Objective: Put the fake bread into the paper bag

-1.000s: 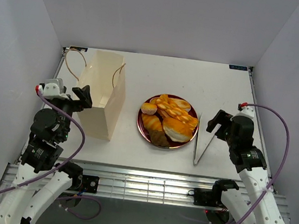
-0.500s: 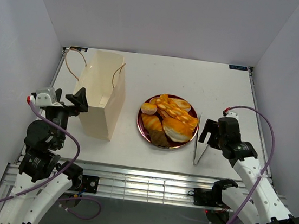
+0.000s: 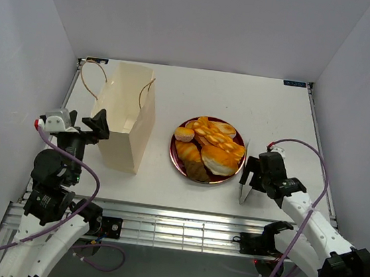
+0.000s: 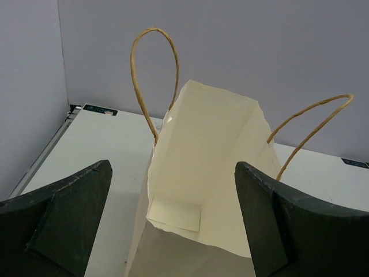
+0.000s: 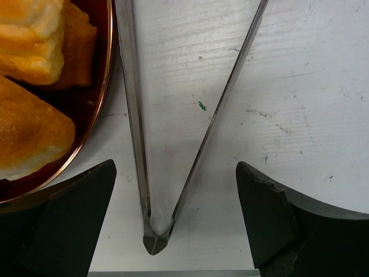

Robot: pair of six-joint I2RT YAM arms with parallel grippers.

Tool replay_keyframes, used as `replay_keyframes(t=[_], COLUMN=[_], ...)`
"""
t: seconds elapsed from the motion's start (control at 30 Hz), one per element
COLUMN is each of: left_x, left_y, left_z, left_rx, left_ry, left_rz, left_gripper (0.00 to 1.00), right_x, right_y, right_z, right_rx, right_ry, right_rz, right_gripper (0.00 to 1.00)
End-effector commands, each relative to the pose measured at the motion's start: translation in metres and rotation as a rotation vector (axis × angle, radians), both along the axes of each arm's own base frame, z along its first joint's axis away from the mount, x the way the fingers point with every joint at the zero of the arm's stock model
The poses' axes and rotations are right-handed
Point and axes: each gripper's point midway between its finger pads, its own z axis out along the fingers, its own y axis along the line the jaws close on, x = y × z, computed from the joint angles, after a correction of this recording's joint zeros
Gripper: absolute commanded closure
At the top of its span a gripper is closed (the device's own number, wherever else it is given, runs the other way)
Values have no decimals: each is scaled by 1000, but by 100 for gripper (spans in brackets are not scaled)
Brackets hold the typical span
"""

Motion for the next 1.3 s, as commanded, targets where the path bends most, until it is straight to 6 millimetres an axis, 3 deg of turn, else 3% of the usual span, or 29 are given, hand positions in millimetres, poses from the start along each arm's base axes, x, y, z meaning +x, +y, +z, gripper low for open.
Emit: replay_keyframes(t=[0.0,0.63,0.93,1.27], left_x=[1,-1,-1,-4], left_y=[-1,-3,-5,-2], left_z=[-3,-3,-4,-3], left_rx=[9,5,5,-6], left_ry=[2,-10,-8,-18], left_rz=[-5,-17,-25,-15], left_gripper=[2,2,2,2], right_x=[18,40,50,50], right_y=[4,-7,-2,3], right_z=[8,-17,-21,-29], right_rx=[-1,-99,-85,-54], right_ry=[-74,-58,-48,-24], right_rz=[-17,-82,-113,-137], right_gripper=[10,10,10,0])
